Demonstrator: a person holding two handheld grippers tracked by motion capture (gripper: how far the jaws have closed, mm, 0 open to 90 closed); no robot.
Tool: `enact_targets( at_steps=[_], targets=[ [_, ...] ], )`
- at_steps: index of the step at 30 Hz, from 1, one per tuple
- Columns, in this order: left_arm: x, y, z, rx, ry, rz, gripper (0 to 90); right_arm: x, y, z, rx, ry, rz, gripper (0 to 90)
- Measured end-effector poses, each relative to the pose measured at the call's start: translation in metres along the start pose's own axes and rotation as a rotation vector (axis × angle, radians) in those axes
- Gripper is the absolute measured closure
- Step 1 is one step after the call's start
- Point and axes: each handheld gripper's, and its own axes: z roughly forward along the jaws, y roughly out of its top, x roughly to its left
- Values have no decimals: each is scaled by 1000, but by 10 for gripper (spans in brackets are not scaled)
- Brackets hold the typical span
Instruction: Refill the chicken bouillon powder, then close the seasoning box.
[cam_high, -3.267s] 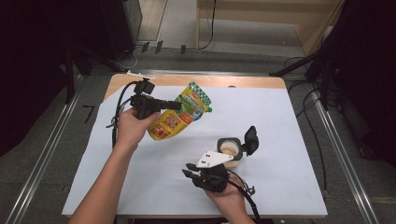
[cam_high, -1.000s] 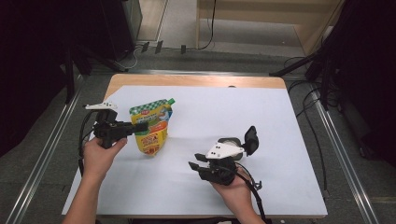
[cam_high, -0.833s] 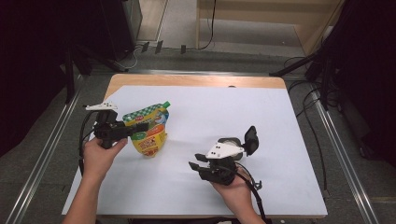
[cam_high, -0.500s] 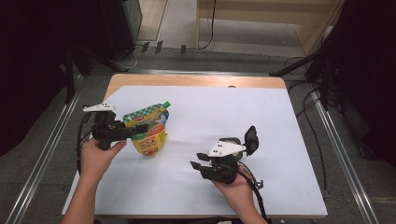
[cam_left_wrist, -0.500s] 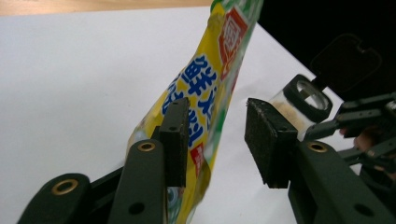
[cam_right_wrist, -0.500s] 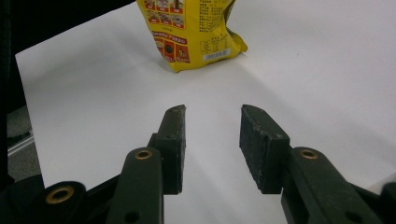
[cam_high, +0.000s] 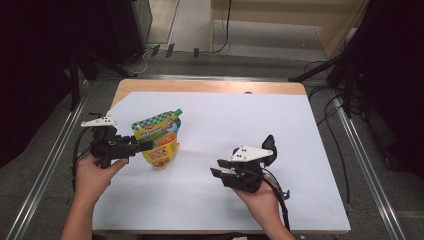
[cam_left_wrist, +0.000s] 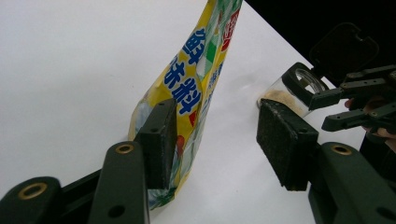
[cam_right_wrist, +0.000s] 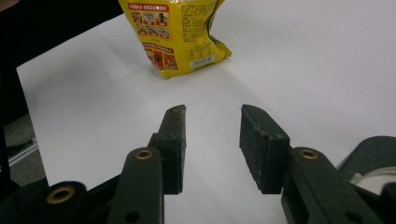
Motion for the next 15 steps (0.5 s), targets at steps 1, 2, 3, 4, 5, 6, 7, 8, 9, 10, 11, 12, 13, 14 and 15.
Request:
enact_targets(
  at_steps=[1,2,3,4,5,6,7,8,9,10,11,12,13,14,15],
  targets=[
    [0,0,-1,-1,-5,-2,474,-1,1,-1,2,1,4,634],
    [0,-1,-2,1,-2,3,466,-3,1,-2,7,3,5,638],
    [-1,-3,-3,9,1,7,464,-4,2,-3,15,-1,8,641],
    [-1,-4,-4,19,6,10,462,-6,2,-3,21,3,10,644],
    [-1,-6,-5,32,9,17,460,-7,2,-4,27,7,13,649],
    [-1,-7,-5,36,11,21,460,-8,3,-4,34,8,17,654],
    [0,-8,-6,42,11,23,460,-9,3,-4,39,10,19,656],
    [1,-9,-7,40,13,19,459,-9,4,-5,40,10,19,662],
    [3,-9,-8,37,15,10,458,-10,4,-5,45,14,21,665],
    [4,-10,-9,37,14,3,455,-10,4,-5,48,16,23,670],
    [5,-10,-9,37,16,5,453,-10,5,-6,52,19,23,672],
    [5,-11,-10,38,24,4,452,-10,5,-6,58,17,23,676],
    [6,-12,-10,37,28,5,452,-11,6,-6,59,17,20,678],
    [7,-12,-11,38,30,1,452,-11,6,-7,62,18,19,680],
    [8,-13,-11,35,31,-1,451,-12,7,-7,62,20,21,684]
  ],
)
